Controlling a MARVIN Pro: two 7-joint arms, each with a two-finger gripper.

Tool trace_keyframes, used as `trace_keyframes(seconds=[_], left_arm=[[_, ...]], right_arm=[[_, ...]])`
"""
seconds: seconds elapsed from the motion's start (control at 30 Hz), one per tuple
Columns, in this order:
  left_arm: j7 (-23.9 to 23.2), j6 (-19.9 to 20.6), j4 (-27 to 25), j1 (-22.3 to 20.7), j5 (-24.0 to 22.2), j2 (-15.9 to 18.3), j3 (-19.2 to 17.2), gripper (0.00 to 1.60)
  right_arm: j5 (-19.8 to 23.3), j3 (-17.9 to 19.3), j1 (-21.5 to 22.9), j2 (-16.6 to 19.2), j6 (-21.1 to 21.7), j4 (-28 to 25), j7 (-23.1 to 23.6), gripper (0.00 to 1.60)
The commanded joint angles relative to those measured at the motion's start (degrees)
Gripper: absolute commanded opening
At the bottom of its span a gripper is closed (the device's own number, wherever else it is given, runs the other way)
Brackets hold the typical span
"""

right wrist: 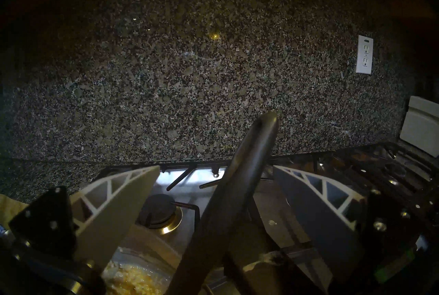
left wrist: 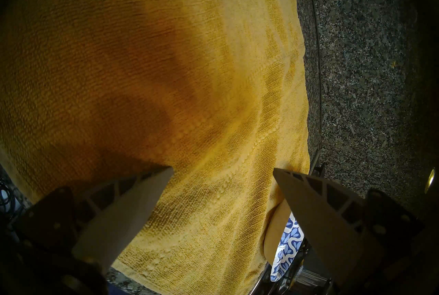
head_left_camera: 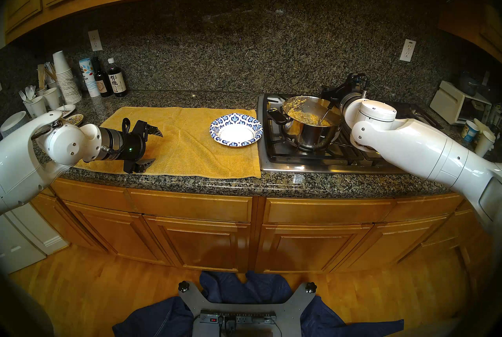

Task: Scoop oatmeal into bowl

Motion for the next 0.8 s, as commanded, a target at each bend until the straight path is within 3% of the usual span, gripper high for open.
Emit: trace_keyframes(seconds=[0.0, 0.1, 0.3, 0.43, 0.77], left_arm=[[0.2, 0.0, 0.1, -0.2, 0.1, -0.1, -0.1, 1.60], [0.2, 0.0, 0.1, -0.2, 0.1, -0.1, -0.1, 1.60], [0.2, 0.0, 0.1, -0.2, 0.1, -0.1, -0.1, 1.60], [0.2, 0.0, 0.1, -0.2, 0.1, -0.1, -0.1, 1.60], [0.2, 0.0, 0.1, -0.2, 0.1, -0.1, -0.1, 1.60]], right_arm=[[-1.0, 1.7, 2.2, 1.4, -0.6, -1.2, -0.5, 1.15], [-0.9, 1.7, 2.1, 1.7, -0.7, -1.4, -0.5, 0.75], [-0.5, 1.6, 1.8, 2.4, -0.8, -2.0, -0.4, 0.48], [-0.2, 1.5, 1.6, 2.8, -0.9, -2.3, -0.1, 0.00], [-0.5, 1.1, 1.2, 4.7, -1.9, -6.2, 2.5, 0.00]])
